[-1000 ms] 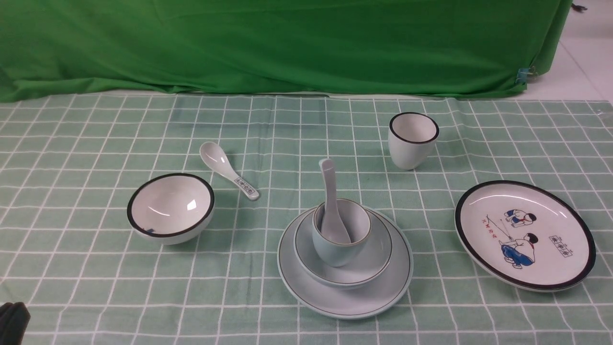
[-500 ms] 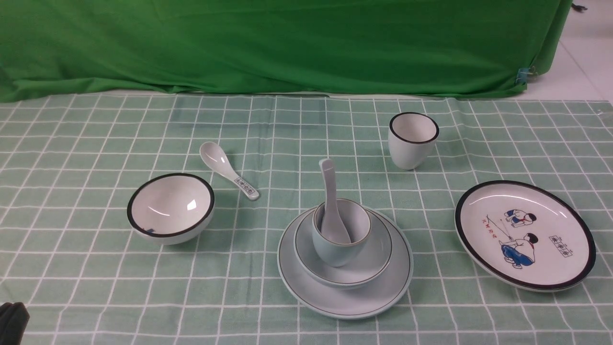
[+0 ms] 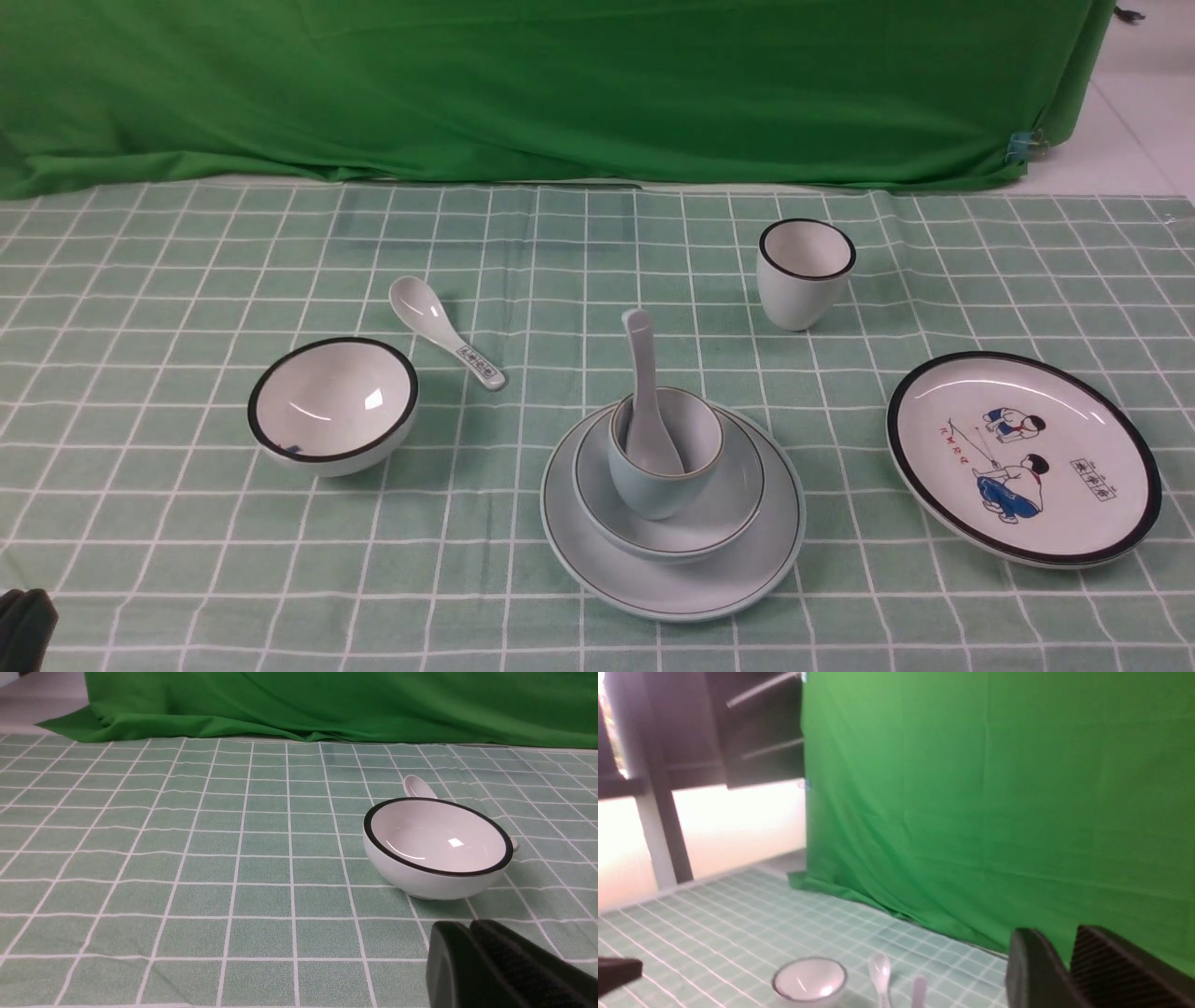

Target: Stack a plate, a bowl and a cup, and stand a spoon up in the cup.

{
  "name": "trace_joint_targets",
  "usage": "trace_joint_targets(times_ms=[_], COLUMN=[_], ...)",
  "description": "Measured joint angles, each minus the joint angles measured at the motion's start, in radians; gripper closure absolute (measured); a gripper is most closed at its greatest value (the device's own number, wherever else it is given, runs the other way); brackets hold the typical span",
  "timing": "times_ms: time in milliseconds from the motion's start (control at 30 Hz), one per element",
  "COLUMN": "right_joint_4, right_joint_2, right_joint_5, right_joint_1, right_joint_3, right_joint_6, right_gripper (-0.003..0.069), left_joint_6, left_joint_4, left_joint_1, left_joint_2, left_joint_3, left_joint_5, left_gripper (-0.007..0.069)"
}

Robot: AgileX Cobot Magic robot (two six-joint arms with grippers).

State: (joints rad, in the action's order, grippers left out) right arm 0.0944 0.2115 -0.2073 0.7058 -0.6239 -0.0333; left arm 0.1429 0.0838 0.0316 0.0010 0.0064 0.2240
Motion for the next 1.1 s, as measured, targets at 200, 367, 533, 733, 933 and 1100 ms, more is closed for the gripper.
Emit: trace_joint_targets(times_ms=[200,367,533,733,933,1100], right_joint_4=[-0.01,-0.014,-0.014,-0.014,-0.014,-0.014], right_joint_2=[0.051,0.053,0.028,-0.125,-0.21,-0.21], right_joint_5=[0.039,0.049,0.051,0.05,-0.034,-0.032], right_joint_1=[-0.001,-0.192,-0.437,-0.637,-0.662,-0.662], right_joint_3=[0.016,0.127,0.293,0.556,0.631,0.631], right_joint_6=[0.001,-0.004,0.041,0.075,0.068,0.064], right_gripper=[0.0473,0.0466,0.0463,0.0454,0.0441,0.0426], left_joint_6=[0.0,0.0,0.0,0.0,0.004,0.004], left_joint_4=[0.0,0.0,0.0,0.0,-0.004,-0.007], left_joint_1=[0.0,0.0,0.0,0.0,0.0,0.0], left_joint_2=[0.0,0.0,0.0,0.0,0.0,0.0], left_joint_3=[0.0,0.0,0.0,0.0,0.0,0.0], left_joint_5=[0.0,0.0,0.0,0.0,0.001,0.001], left_gripper=[0.0608,0.0608,0.0608,0.0608,0.0608,0.0608])
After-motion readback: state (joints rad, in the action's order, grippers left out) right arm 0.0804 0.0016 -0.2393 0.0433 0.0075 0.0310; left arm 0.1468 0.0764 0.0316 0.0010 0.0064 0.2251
